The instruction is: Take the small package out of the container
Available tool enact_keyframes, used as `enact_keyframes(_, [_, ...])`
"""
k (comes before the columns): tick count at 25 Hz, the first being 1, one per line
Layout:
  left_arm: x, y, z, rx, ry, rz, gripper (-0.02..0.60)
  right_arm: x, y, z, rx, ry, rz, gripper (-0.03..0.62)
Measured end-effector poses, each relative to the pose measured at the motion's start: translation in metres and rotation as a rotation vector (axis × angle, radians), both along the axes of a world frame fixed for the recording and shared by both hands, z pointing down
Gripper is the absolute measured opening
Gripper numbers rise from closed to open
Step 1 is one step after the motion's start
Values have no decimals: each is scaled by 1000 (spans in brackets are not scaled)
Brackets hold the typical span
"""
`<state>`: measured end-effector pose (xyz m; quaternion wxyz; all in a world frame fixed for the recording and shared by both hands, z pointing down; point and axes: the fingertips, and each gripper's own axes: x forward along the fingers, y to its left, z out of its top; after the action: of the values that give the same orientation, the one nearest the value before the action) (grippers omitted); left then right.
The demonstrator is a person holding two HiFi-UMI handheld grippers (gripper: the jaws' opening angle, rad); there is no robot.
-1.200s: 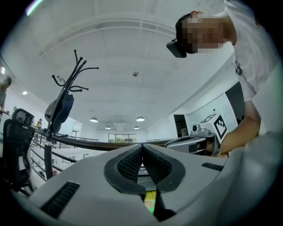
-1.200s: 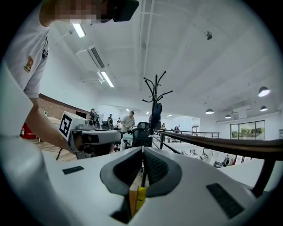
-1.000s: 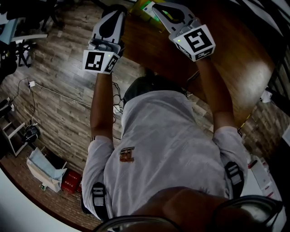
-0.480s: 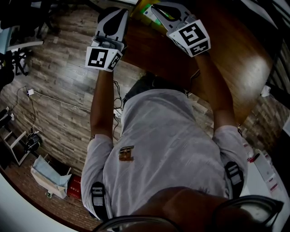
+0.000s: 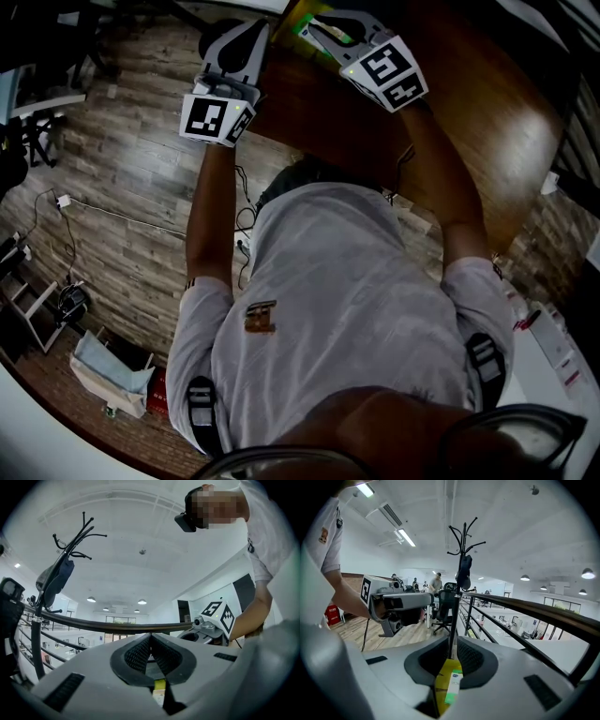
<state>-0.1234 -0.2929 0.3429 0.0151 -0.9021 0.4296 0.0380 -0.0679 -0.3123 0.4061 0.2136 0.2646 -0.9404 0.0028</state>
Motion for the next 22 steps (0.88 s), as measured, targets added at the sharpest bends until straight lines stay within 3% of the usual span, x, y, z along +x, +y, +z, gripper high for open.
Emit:
enact_keyframes(4, [4,-4,8,-11,0,12,18,2,-4,17,-41,43,-3,162])
enact_keyframes(22, [-6,-31,40,-54,-12,21,18,-3,-30,83,-175,216,11,256])
